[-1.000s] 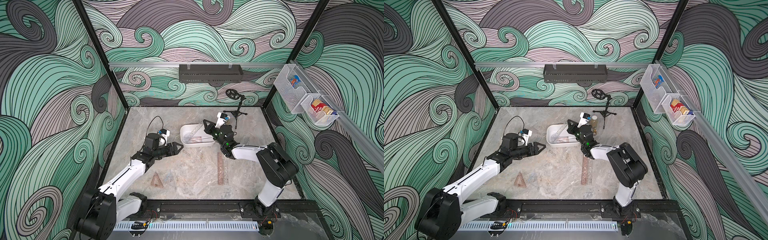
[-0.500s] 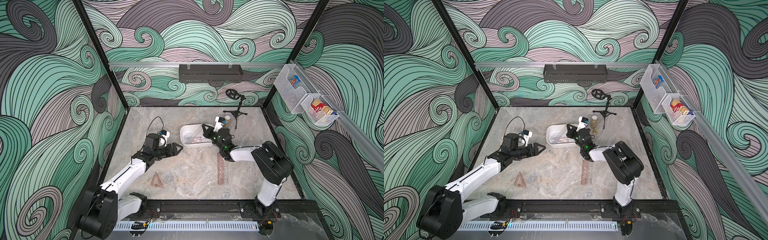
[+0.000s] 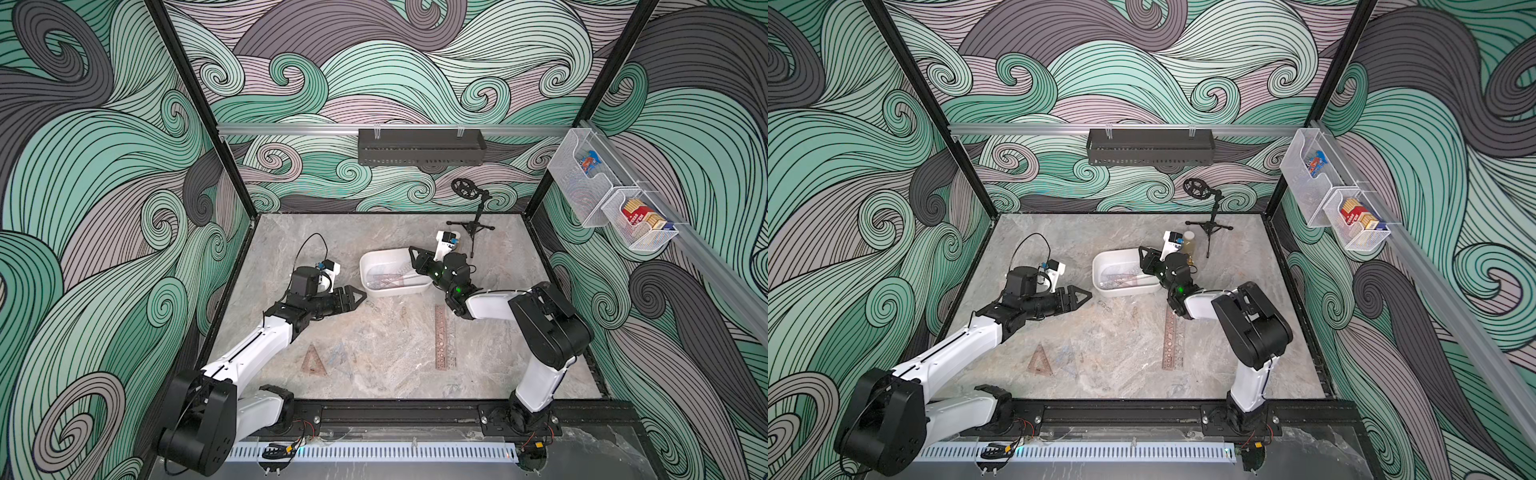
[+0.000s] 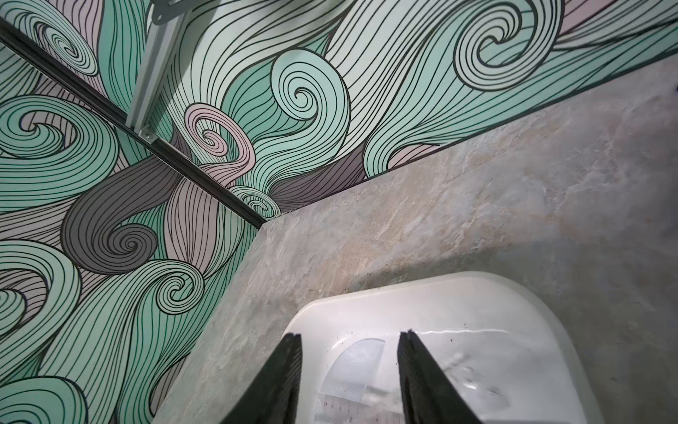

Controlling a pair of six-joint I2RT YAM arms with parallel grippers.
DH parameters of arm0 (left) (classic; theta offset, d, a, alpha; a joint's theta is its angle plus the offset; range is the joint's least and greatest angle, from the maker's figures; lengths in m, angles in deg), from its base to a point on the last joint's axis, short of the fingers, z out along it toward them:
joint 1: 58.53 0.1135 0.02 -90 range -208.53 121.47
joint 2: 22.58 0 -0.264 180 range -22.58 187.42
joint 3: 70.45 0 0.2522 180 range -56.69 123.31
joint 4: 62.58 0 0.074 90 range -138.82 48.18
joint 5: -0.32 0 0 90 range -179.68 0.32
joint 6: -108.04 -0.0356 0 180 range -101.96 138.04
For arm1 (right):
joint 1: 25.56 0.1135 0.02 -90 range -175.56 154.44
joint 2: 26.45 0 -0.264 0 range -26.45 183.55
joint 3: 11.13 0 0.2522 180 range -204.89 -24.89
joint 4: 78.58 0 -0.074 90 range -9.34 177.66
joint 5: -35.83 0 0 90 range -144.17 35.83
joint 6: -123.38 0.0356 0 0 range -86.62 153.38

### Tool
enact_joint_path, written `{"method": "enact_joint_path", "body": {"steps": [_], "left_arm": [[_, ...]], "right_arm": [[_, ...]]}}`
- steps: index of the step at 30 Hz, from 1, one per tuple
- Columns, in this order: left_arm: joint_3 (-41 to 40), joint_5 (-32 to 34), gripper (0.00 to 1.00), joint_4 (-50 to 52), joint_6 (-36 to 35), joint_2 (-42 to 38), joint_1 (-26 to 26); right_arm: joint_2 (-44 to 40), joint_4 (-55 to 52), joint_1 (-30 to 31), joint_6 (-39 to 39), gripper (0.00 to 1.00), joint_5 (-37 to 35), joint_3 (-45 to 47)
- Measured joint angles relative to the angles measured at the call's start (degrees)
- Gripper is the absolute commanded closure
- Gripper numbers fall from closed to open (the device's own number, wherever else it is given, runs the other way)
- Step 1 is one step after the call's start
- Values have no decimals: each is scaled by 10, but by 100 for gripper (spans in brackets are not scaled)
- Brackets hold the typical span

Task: Put the scattered rulers into the storage box
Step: Place the ruler in the storage box, then move the ruler to the center of the board.

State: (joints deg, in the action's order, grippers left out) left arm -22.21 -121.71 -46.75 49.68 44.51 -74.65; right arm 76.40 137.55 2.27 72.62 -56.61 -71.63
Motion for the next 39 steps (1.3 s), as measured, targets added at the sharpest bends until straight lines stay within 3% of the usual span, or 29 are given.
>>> {"method": "enact_joint_path", "body": {"steps": [14, 26, 31, 39], "left_arm": [[-1, -16, 23, -12, 10, 7, -19], [-1, 19, 21, -61, 50, 65, -142], [-26, 20, 21, -83, 53, 78, -151], [-36, 20, 21, -90, 57, 85, -152]], "right_arm": [[-93, -113, 7, -57, 48, 46, 26], [-288, -272, 45, -106, 55, 41, 200], [-356, -321, 59, -104, 54, 25, 277], [-363, -356, 61, -92, 53, 16, 320]]}}
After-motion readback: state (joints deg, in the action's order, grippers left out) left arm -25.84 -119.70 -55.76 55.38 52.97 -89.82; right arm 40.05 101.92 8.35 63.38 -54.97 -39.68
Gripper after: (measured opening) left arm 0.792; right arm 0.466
